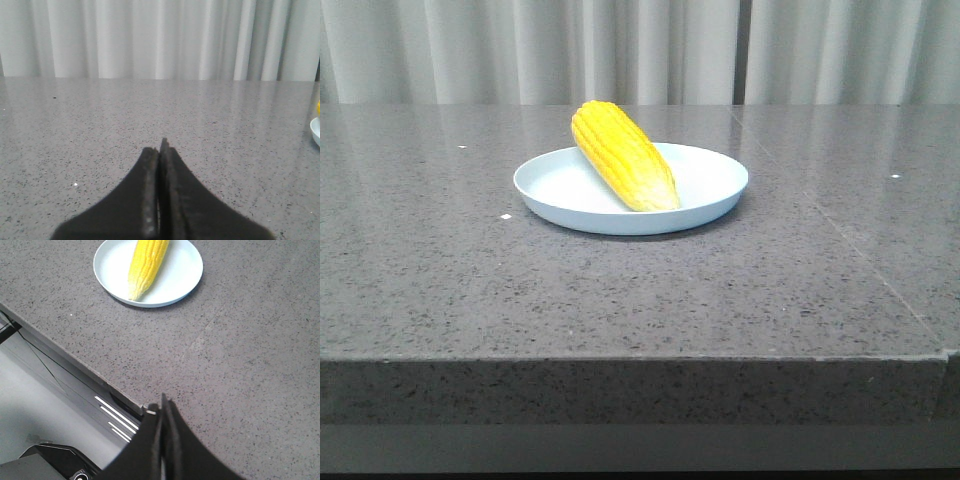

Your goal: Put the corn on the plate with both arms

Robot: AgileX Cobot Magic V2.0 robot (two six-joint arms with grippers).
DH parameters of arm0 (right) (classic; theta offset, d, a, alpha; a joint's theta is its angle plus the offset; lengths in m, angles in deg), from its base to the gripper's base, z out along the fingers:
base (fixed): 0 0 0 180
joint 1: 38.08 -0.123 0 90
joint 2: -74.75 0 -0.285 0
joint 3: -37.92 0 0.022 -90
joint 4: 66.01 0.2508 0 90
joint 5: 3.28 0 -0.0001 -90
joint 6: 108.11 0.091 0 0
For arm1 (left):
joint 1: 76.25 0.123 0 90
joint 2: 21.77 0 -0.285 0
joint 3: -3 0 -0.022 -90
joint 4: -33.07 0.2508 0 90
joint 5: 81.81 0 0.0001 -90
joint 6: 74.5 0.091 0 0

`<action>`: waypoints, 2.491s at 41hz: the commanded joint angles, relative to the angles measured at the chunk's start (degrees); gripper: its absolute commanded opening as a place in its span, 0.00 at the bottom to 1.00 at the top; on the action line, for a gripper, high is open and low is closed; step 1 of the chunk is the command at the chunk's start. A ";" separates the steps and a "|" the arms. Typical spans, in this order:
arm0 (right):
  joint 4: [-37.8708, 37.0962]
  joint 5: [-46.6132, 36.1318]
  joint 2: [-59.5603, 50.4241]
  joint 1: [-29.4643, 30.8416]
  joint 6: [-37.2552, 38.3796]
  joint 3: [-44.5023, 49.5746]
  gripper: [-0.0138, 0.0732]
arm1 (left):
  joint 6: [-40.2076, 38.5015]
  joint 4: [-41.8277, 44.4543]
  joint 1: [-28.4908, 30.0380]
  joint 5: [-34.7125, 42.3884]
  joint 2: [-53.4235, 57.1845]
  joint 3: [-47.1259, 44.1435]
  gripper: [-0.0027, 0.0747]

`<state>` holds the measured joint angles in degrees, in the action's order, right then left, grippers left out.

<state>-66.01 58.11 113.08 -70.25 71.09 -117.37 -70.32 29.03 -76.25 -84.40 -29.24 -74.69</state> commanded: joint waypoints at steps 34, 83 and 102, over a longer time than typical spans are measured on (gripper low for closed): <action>0.59 -34.88 -17.29 28.72 -0.38 23.95 0.08 | -0.08 -0.56 -0.03 4.13 0.99 -1.36 0.01; 4.44 -67.93 -32.13 32.80 -0.38 52.79 0.08 | -0.08 -0.56 -0.03 4.13 0.88 -1.36 0.01; 4.73 -67.97 -32.13 32.55 -0.38 52.79 0.08 | -0.08 -0.56 -0.03 4.13 0.88 -1.36 0.01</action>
<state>-61.25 -4.91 81.96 -37.70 71.05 -63.36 -70.32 29.03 -76.25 -84.40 -29.24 -74.69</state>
